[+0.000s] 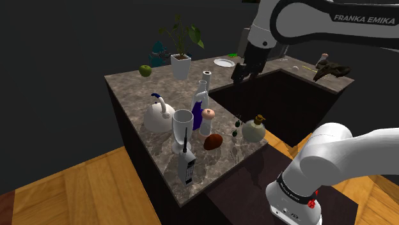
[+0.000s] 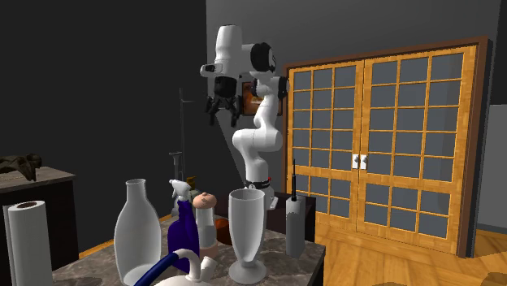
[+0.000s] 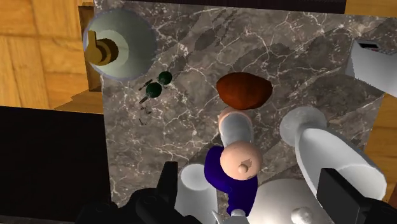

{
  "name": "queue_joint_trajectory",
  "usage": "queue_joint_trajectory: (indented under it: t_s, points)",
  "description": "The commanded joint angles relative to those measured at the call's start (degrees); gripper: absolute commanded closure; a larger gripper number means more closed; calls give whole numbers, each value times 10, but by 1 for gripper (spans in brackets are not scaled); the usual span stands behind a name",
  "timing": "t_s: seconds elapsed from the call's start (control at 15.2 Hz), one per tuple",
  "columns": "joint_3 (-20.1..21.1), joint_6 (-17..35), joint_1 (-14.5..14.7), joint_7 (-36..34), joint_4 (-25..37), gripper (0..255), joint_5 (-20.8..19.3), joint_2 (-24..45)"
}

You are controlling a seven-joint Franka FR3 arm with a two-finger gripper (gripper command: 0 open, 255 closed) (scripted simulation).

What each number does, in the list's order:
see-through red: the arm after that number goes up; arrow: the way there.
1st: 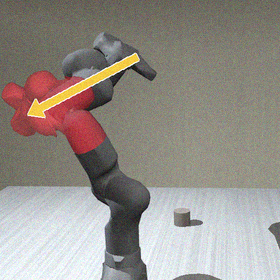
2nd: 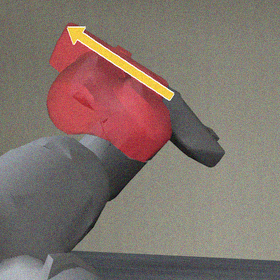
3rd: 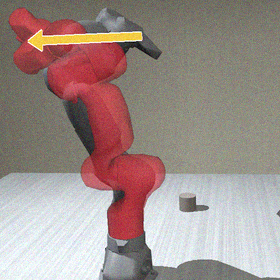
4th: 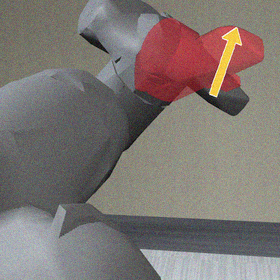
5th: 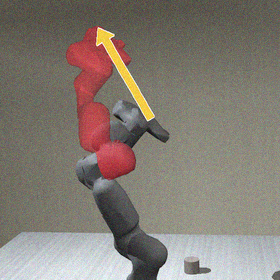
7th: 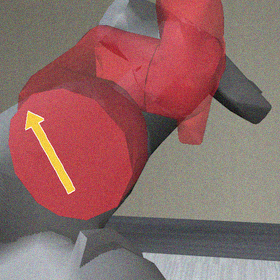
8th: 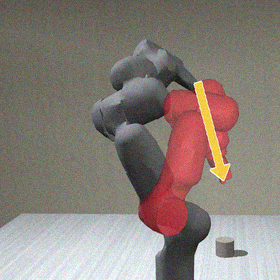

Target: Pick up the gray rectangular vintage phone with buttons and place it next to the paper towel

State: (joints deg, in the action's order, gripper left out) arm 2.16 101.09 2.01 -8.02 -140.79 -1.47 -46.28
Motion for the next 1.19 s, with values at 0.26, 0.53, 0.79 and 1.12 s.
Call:
queue_joint_trajectory:
  t_s: [0.26,0.53,0.79,1.12]
  points:
    - [67,56,28,-74,-54,0,42,9]
    - [114,99,48,-124,-77,0,71,34]
    - [165,146,66,-175,-88,0,97,73]
    - [230,210,79,-242,-84,0,118,142]
